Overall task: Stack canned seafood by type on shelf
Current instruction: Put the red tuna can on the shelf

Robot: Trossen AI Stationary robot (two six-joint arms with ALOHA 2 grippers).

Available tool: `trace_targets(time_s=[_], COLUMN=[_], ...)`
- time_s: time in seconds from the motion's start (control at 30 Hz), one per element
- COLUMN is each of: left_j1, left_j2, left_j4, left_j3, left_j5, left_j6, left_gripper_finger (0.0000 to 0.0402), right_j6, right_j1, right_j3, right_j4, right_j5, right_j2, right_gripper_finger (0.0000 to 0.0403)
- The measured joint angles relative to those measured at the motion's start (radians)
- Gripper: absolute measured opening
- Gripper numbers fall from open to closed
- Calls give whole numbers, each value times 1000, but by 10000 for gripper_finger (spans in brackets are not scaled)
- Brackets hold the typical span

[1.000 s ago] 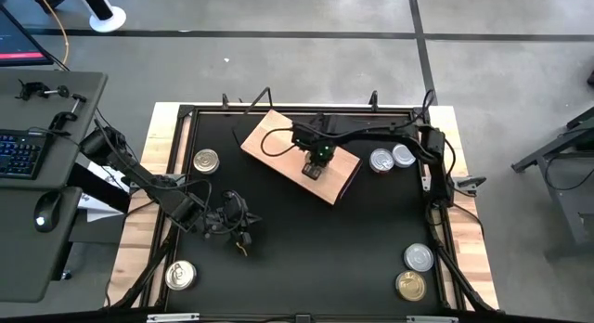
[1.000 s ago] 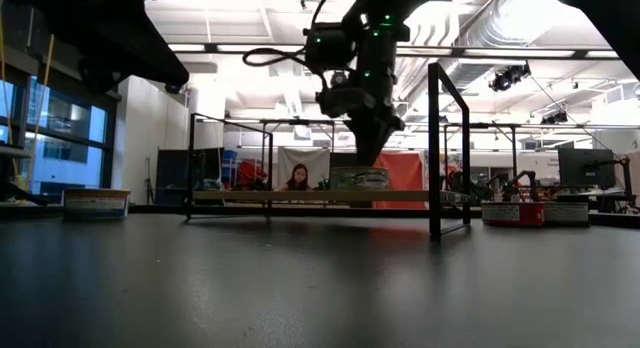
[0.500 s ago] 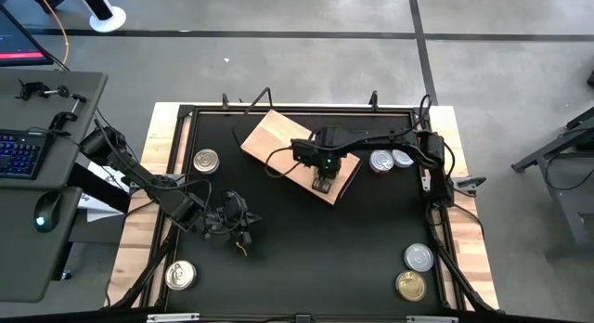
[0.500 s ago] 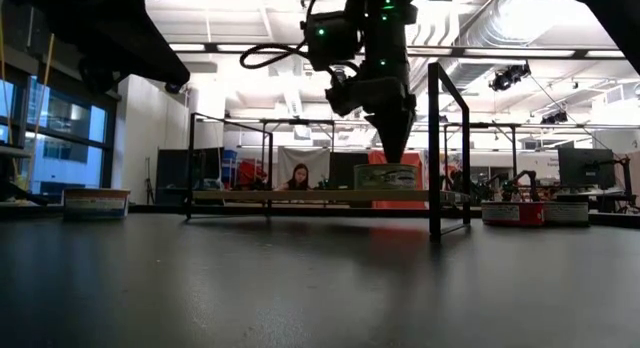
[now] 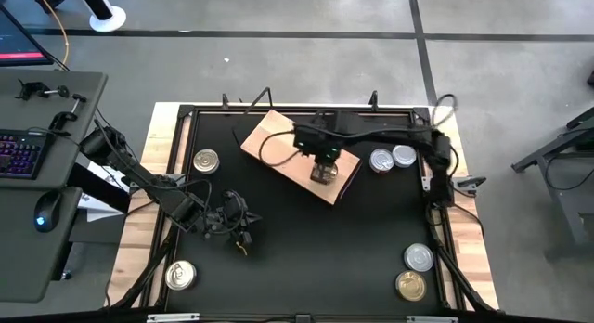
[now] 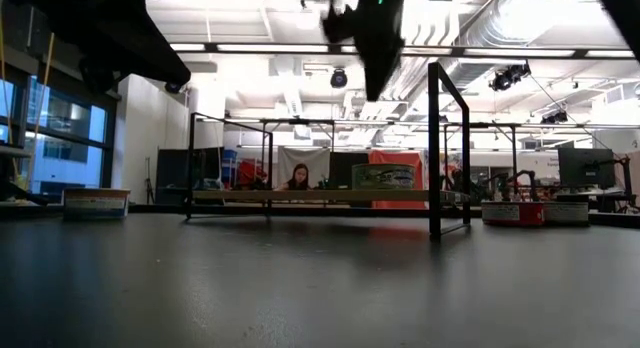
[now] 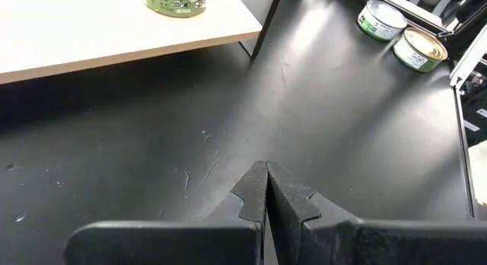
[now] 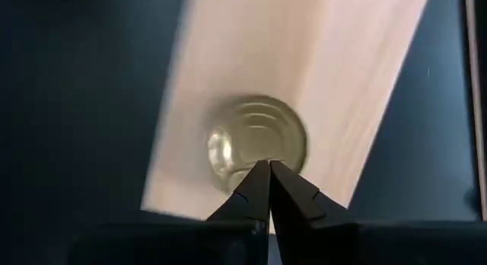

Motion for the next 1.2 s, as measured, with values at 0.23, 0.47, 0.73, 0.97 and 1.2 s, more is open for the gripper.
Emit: trace_targets(time_s=[0.23, 0.47, 0.73, 0.97, 1.2], left_j1=[20, 90, 147, 149, 146], left_j2=[0, 0, 0, 0, 0], left_j4=[0, 20, 126, 162, 232], left_j3=[0, 0, 0, 0, 0], left_j5=[0, 22, 97, 127, 152], left_j6=[53, 82, 147, 186, 129], left_gripper_finger=[0, 0, 0, 0, 0], right_j6=[209, 651, 705, 292, 314], right_j1=[85, 116, 13, -24, -66], right_j3=[-185, -605, -1026, -1264, -1315], right_j4=[5, -5, 152, 462, 489], right_j5=[54, 165, 221, 193, 282], right_j2=[-321, -704, -950, -944, -869], right_gripper_finger=[0, 0, 0, 0, 0])
